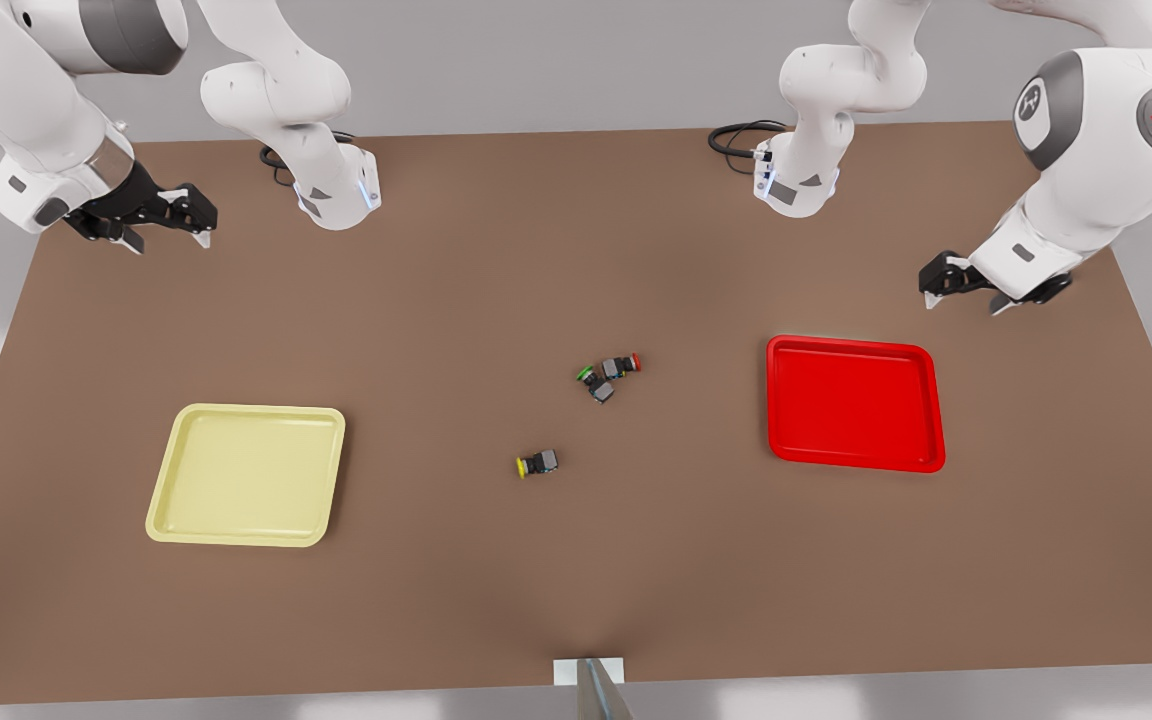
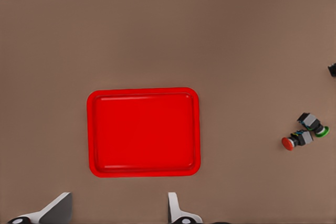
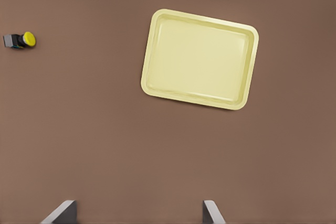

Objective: Place the switches on the corresponding trays according to their colors

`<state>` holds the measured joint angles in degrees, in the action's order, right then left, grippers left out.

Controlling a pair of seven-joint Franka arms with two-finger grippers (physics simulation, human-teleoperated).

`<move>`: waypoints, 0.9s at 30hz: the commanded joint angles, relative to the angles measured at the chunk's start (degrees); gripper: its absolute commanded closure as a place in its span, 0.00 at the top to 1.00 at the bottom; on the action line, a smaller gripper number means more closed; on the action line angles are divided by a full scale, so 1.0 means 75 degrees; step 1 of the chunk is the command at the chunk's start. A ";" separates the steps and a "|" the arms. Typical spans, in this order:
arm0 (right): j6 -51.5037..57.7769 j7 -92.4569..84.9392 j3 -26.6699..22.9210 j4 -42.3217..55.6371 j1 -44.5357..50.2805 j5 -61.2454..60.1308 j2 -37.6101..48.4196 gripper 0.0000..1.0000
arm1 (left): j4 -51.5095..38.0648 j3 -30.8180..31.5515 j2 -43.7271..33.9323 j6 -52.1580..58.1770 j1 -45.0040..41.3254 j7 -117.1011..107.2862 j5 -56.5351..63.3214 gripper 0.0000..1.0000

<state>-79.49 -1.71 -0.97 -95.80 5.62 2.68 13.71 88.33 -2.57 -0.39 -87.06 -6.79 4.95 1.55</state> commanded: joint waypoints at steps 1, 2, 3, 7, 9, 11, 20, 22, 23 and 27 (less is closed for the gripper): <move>0.0005 0.0005 0.0000 0.0000 0.0000 -0.0005 0.0000 1.00 | 0.0000 0.0003 0.0005 -0.0005 0.0167 -0.0016 0.0040 1.00; 0.0005 0.0005 0.0000 0.0000 0.0000 -0.0005 0.0000 1.00 | 0.0011 0.0003 0.0017 0.0018 0.0167 -0.0015 0.0063 1.00; 0.0005 -0.0006 0.0000 0.0000 -0.0011 -0.0005 -0.0023 1.00 | 0.0035 0.0003 0.0028 0.0112 0.0167 -0.0027 0.0075 1.00; -0.0299 -0.0404 0.0234 0.0913 0.0071 -0.0322 -0.1182 1.00 | 0.0117 0.0776 0.0426 0.0018 0.0120 0.0265 -0.0030 1.00; -0.0346 -0.1598 0.0656 0.1488 0.0094 -0.0298 -0.1979 1.00 | 0.0035 0.1607 0.0919 0.0018 0.0120 0.0898 -0.0030 1.00; -0.1201 -0.3006 0.1510 0.1441 0.0094 -0.0275 -0.2541 1.00 | 0.0047 0.2182 0.1059 0.0018 0.0120 0.1927 -0.0019 1.00; -0.3685 -0.7823 0.3176 0.5121 0.1676 0.1319 -0.7534 1.00 | 0.0047 0.3718 0.2477 -0.1130 -0.0465 -0.0243 -0.0030 1.00; -0.4283 -0.7718 0.3188 0.5145 0.2004 0.1284 -0.7862 1.00 | 0.0047 0.3729 0.2653 -0.1212 -0.0899 -0.3176 -0.0030 1.00; -0.4599 -0.7612 0.3234 0.5145 0.2074 0.1272 -0.8073 1.00 | 0.0047 0.3729 0.2653 -0.1189 -0.1098 -0.4112 -0.0170 1.00; -0.5104 -0.7472 0.3234 0.5156 0.2344 0.1260 -0.8507 1.00 | 0.0117 0.3706 0.3075 -0.2232 -0.1731 -1.1919 -0.0112 1.00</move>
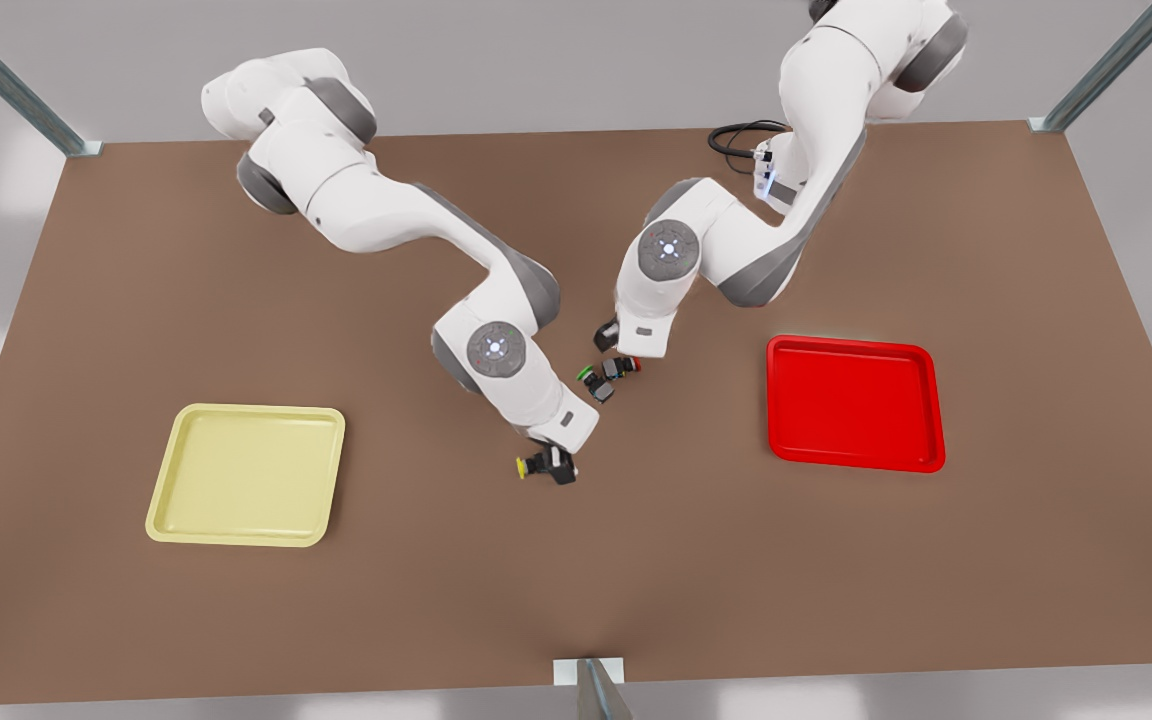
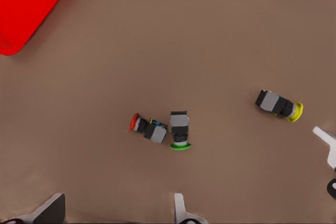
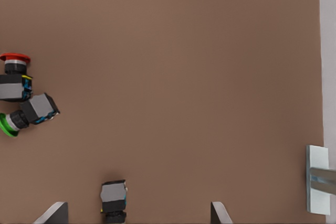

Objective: Place the switches on the corresponding trays according to their colors

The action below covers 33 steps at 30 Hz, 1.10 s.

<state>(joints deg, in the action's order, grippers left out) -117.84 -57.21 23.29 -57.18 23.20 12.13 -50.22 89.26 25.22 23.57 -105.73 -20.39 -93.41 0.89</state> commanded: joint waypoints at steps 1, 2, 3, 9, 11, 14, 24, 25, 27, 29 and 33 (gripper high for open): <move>-0.0014 0.0023 0.0000 0.0006 0.0000 0.0000 -0.0042 1.00 | 0.0005 0.0001 0.0045 -0.0187 0.0000 -0.0655 0.0268 1.00; -0.0049 0.0046 0.0000 -0.0005 0.0000 -0.0093 -0.0171 1.00 | -0.0018 0.0001 0.0326 -0.0609 -0.0188 -0.2495 0.0911 1.00; -0.0073 0.0058 -0.0011 -0.0005 -0.0012 -0.0117 -0.0300 1.00 | -0.0042 0.0001 0.0525 -0.0762 -0.0247 -0.3785 0.1451 1.00; -0.0178 0.0175 -0.0070 -0.0005 -0.0047 -0.0117 -0.0804 1.00 | 0.0017 -0.0058 0.0736 -0.0493 -0.0364 -0.6892 0.2237 1.00; -0.0260 0.0163 -0.0070 -0.0005 -0.0047 -0.0117 -0.0944 1.00 | 0.0238 -0.0105 0.0877 -0.0703 -0.0340 -0.7852 0.2214 1.00; -0.0284 0.0268 -0.0082 -0.0251 -0.0035 -0.0105 -0.0968 1.00 | 0.1212 -0.0257 0.0877 -0.1641 -0.0235 -0.8592 0.2214 1.00; -0.0647 0.0503 -0.0082 -0.0744 -0.0035 -0.0058 -0.1003 1.00 | 0.3052 -0.0609 0.1053 -0.3856 -0.0422 -0.9729 0.2917 1.00; -0.0659 0.0538 -0.0082 -0.0732 -0.0047 -0.0082 -0.1061 1.00 | 0.3134 -0.0609 0.1029 -0.3902 -0.0422 -0.9811 0.2963 1.00; -0.0670 0.0550 -0.0128 -0.0732 -0.0070 -0.0082 -0.1178 1.00 | 0.3450 -0.0609 0.0865 -0.4254 -0.0434 -0.9916 0.2987 1.00; -0.0940 0.0515 -0.0233 -0.0720 -0.0070 -0.0070 -0.1202 1.00 | 0.3404 -0.0597 0.0889 -0.4313 -0.0493 -1.0115 0.2987 1.00; -0.0940 0.0538 -0.0304 -0.0744 -0.0059 -0.0047 -0.1261 1.00 | 0.3181 -0.0597 0.1111 -0.4336 -0.0762 -1.0279 0.2963 1.00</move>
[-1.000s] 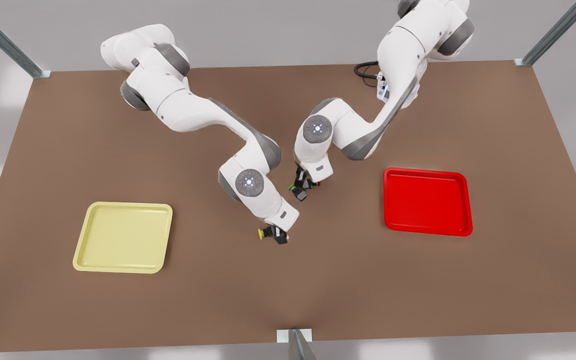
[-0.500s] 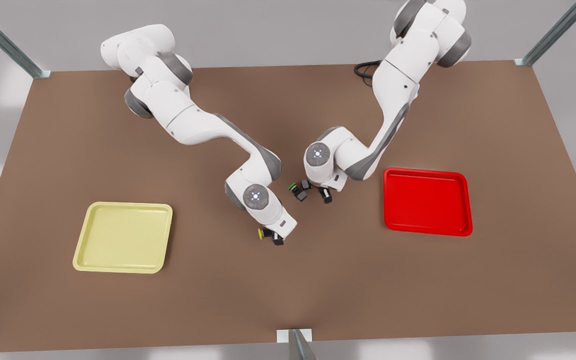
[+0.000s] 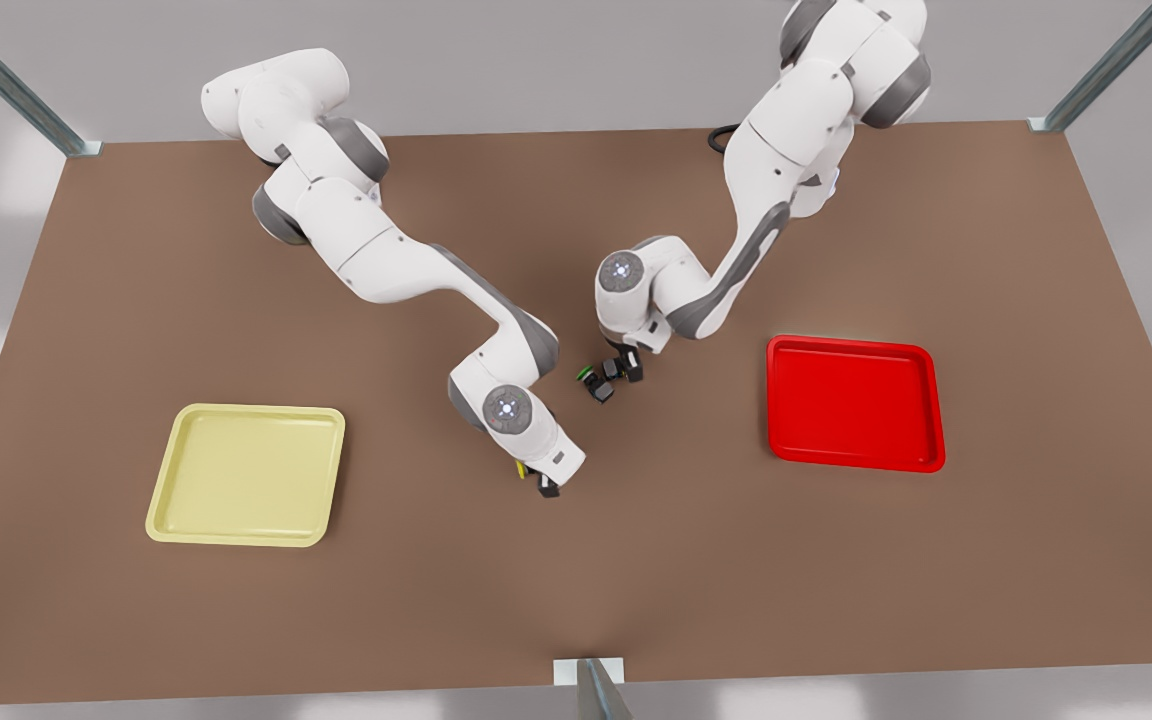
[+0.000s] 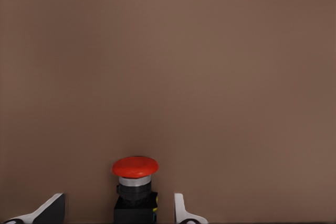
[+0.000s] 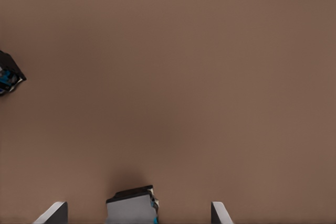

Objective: Place the switches on the corresponding trays according to their colors

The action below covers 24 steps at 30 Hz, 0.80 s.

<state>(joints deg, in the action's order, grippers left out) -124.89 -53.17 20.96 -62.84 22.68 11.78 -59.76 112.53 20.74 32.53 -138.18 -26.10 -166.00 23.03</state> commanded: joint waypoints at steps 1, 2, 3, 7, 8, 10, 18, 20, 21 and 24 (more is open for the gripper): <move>0.0000 0.0000 -0.0005 -0.0001 -0.0001 0.0000 -0.0013 1.00 | -0.0062 0.0000 0.0033 0.0002 0.0000 -0.0624 0.0024 1.00; 0.0000 0.0000 -0.0005 -0.0001 -0.0001 0.0000 -0.0048 1.00 | -0.0086 0.0000 0.0092 0.0002 -0.0024 -0.0694 0.0024 1.00; 0.0000 0.0012 -0.0064 -0.0001 -0.0001 0.0000 -0.0072 1.00 | -0.0121 0.0000 0.0092 0.0014 -0.0106 -0.0776 0.0024 1.00; -0.0012 0.0012 -0.0111 -0.0094 0.0011 -0.0012 -0.0083 1.00 | -0.0390 0.0000 0.0337 0.0061 -0.0200 -0.0917 0.0024 1.00; -0.0012 0.0012 -0.0111 -0.0106 0.0011 0.0000 -0.0118 1.00 | -0.0496 -0.0012 0.0432 0.0084 -0.0211 -0.0952 0.0035 1.00; -0.0012 0.0012 -0.0111 -0.0094 -0.0001 -0.0012 -0.0165 1.00 | -0.0496 -0.0012 0.0479 0.0084 -0.0200 -0.0964 0.0036 1.00; -0.0012 -0.0012 -0.0216 -0.0106 -0.0012 -0.0012 -0.0189 1.00 | -0.0707 -0.0012 0.0725 0.0037 -0.0270 -0.1116 0.0176 0.64; -0.0012 -0.0035 -0.0216 -0.0106 -0.0012 -0.0012 -0.0201 1.00 | -0.0718 -0.0023 0.0725 0.0037 -0.0270 -0.1116 0.0176 0.63; -0.0012 -0.0035 -0.0228 -0.0106 -0.0012 -0.0023 -0.0201 1.00 | -0.0718 -0.0012 0.0725 0.0037 -0.0270 -0.1116 0.0176 0.63; -0.0012 -0.0094 -0.0239 -0.0094 -0.0012 -0.0023 -0.0247 0.80 | -0.0719 -0.0012 0.0736 0.0037 -0.0270 -0.1116 0.0176 0.63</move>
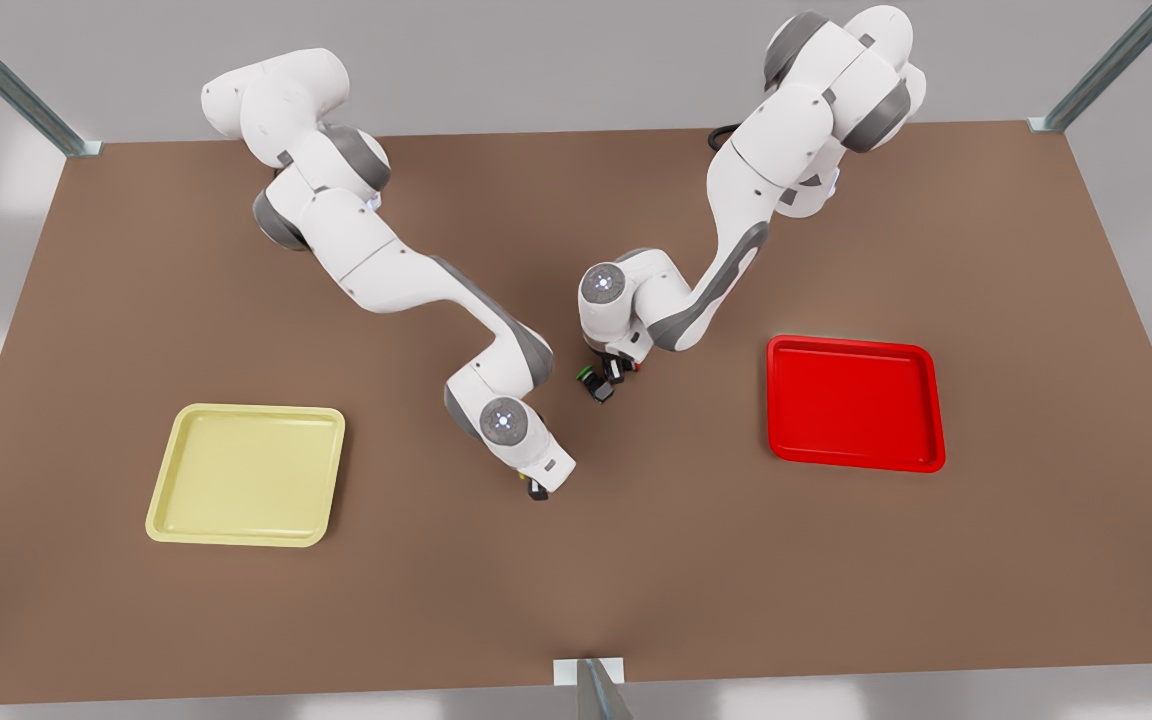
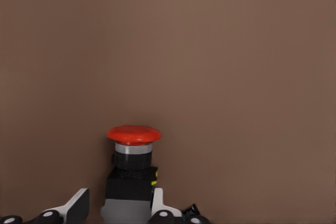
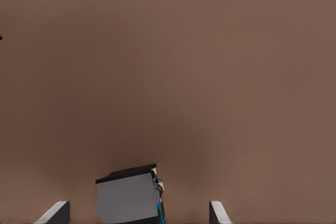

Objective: Place the switches on the corresponding trays according to their colors

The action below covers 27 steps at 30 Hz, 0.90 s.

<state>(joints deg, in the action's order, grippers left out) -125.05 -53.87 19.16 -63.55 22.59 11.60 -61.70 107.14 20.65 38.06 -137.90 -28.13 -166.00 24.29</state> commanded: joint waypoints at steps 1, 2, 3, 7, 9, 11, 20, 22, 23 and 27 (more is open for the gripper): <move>-0.0049 -0.0012 0.0000 0.0001 0.0000 0.0011 0.0000 0.72 | 0.0000 0.0000 0.0000 0.0000 0.0000 -0.1116 0.0007 0.63; -0.0084 -0.0012 -0.0023 -0.0011 -0.0012 0.0011 -0.0012 0.67 | 0.0000 0.0000 0.0011 0.0000 0.0000 -0.1116 0.0007 0.61; -0.0084 -0.0012 -0.0082 0.0000 -0.0012 0.0000 -0.0012 0.65 | -0.0011 0.0000 0.0023 0.0000 0.0000 -0.1116 0.0007 0.59; -0.0073 -0.0012 -0.0082 0.0012 -0.0117 -0.0024 0.0000 0.66 | -0.0011 0.0000 0.0023 0.0012 0.0000 -0.1116 0.0018 0.59; -0.0073 -0.0012 -0.0082 0.0001 -0.0187 -0.0012 0.0035 0.70 | -0.0011 0.0000 0.0023 0.0047 0.0000 -0.1116 0.0018 0.58; -0.0073 -0.0082 -0.0082 0.0001 -0.0187 -0.0012 0.0035 0.66 | -0.0199 -0.0012 0.0011 0.0152 0.0000 -0.1105 0.0007 0.58; 0.0080 -0.0035 -0.0047 0.0036 -0.0269 -0.0035 0.0082 0.50 | -0.0234 -0.0023 0.0070 0.0398 0.0000 -0.1116 0.0007 0.53; 0.0092 -0.0047 -0.0023 0.0024 -0.0387 -0.0035 0.0129 0.53 | -0.0222 -0.0023 0.0070 0.0398 0.0000 -0.1105 0.0007 0.50; 0.0115 -0.0059 -0.0012 0.0024 -0.0480 -0.0024 0.0152 0.54 | -0.0222 -0.0023 0.0070 0.0410 0.0012 -0.1105 0.0007 0.48; 0.1146 -0.0773 0.0715 -0.1919 -0.2554 0.0000 0.1967 0.58 | -0.0234 -0.0023 0.0058 0.0480 0.0000 -0.1105 0.0007 0.47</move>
<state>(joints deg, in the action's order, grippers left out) -116.17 -60.96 24.75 -83.23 -0.42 11.51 -42.34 105.38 20.48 38.37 -134.18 -28.11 -166.00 23.10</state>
